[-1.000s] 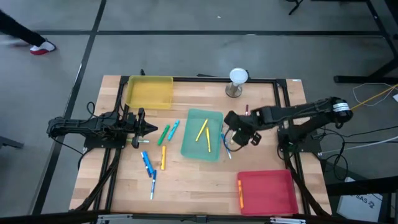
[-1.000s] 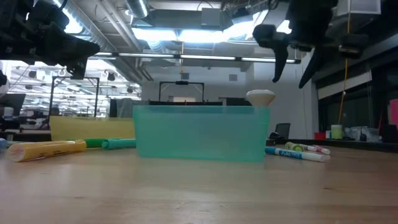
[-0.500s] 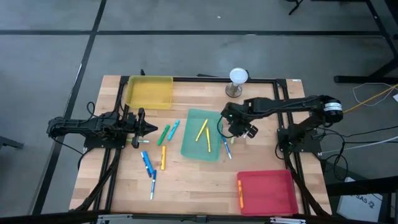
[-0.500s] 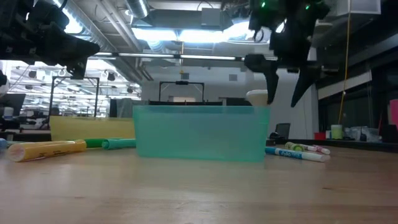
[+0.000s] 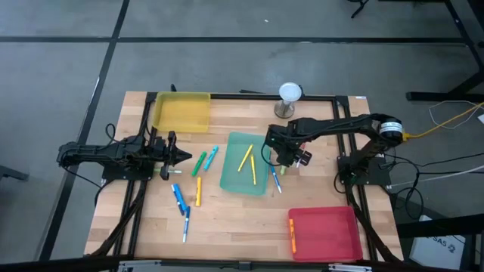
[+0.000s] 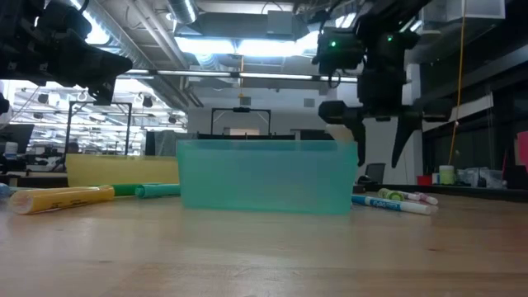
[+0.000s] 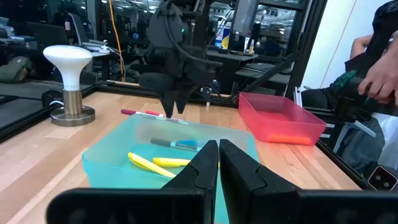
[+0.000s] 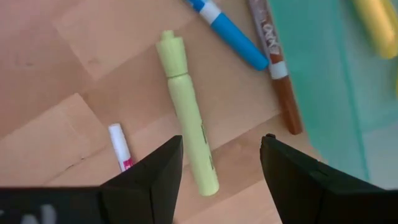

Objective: Pick & Place Markers
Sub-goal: Put the light green highlighter pen into the pink bin

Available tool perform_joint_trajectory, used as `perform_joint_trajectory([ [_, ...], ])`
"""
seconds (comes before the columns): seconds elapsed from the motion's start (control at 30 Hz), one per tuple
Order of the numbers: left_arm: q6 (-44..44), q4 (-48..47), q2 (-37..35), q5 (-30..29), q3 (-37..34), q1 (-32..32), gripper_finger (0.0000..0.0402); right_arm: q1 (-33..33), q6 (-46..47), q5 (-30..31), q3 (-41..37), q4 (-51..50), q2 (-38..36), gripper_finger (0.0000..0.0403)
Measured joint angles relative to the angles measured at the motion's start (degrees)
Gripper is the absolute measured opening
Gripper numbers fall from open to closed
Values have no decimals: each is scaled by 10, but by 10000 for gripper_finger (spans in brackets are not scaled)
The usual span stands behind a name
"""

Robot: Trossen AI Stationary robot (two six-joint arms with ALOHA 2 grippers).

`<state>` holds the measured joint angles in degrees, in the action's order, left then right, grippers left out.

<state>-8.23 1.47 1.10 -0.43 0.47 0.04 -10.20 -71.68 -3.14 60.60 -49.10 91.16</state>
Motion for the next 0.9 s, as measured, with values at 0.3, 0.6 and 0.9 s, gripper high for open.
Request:
perform_joint_trajectory([
  [0.3, 0, 0, 0, 0, 0, 0, 13, -13, -11, 0, -9, 17, 30, 209],
  [0.6, 0, 0, 0, 0, 0, 0, 8, -13, -35, 6, -59, 53, 25, 209],
  [0.9, 0, 0, 0, 0, 0, 0, 13, -13, -87, 5, -101, 100, 24, 209],
])
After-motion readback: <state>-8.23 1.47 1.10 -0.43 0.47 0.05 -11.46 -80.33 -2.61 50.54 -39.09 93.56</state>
